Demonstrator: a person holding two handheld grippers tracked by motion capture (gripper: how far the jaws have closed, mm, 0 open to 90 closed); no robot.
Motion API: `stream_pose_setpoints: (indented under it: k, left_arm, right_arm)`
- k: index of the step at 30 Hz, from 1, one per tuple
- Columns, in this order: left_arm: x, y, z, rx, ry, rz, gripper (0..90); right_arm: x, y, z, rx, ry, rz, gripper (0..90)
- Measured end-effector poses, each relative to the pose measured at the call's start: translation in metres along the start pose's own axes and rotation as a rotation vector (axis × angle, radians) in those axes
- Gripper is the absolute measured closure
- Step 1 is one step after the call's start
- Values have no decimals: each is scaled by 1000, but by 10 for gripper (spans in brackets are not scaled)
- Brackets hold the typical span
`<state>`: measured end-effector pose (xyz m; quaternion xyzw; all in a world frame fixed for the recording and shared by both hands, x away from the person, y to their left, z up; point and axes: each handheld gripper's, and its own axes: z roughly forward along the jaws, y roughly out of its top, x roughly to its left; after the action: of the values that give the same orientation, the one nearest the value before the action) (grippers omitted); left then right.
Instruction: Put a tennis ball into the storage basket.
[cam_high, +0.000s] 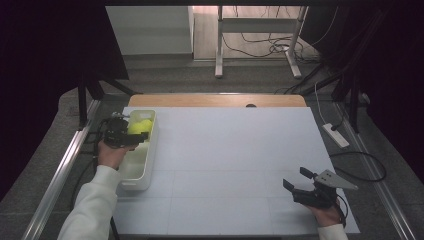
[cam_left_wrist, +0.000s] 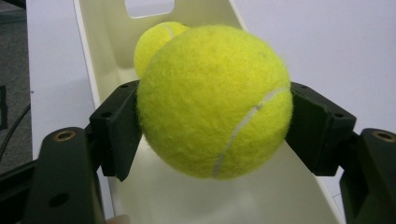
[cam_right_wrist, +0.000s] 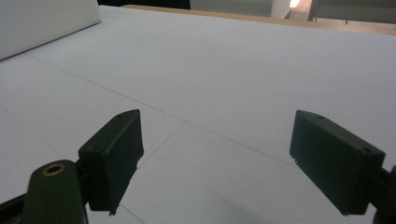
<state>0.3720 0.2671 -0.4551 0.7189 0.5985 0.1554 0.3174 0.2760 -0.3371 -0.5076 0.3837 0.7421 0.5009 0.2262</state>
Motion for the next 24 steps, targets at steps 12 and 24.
stream_pose_setpoints:
  k: [12, 24]
  left_arm:
    - [-3, 0, -2, -25, 6, 1, 243]
    - [-6, 1, -12, -96, -39, -3, 150]
  right_arm:
    - [0, 0, 0, -4, 0, 1, 169]
    - [0, 0, 0, 0, 1, -2, 169]
